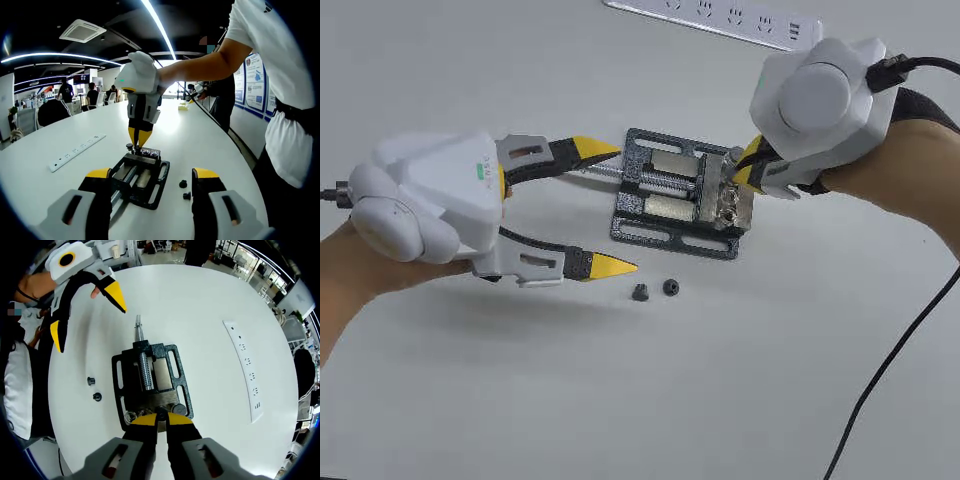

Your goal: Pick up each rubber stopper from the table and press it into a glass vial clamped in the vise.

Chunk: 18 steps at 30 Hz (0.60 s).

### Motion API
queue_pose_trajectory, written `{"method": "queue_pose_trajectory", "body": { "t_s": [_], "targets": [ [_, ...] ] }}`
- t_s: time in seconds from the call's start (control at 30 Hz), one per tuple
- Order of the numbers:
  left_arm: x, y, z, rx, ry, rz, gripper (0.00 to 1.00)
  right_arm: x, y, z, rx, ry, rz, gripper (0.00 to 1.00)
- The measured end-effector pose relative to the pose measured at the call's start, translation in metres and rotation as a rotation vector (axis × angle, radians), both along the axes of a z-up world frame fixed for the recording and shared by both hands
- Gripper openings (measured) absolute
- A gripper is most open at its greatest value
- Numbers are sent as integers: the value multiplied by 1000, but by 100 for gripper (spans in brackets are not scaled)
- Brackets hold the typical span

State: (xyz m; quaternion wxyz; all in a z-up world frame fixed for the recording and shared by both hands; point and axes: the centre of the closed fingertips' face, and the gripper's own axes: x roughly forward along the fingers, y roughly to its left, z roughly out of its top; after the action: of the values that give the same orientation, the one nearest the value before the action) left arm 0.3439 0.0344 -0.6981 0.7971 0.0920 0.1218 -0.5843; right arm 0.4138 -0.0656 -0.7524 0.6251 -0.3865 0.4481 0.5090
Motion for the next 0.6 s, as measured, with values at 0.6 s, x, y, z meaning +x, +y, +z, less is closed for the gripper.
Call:
{"method": "queue_pose_trajectory", "body": {
  "t_s": [0.6],
  "targets": [
    [-4,-1,1,2,2,7,63,-5,-1,3,155,-77,-113,8]
  ]
}}
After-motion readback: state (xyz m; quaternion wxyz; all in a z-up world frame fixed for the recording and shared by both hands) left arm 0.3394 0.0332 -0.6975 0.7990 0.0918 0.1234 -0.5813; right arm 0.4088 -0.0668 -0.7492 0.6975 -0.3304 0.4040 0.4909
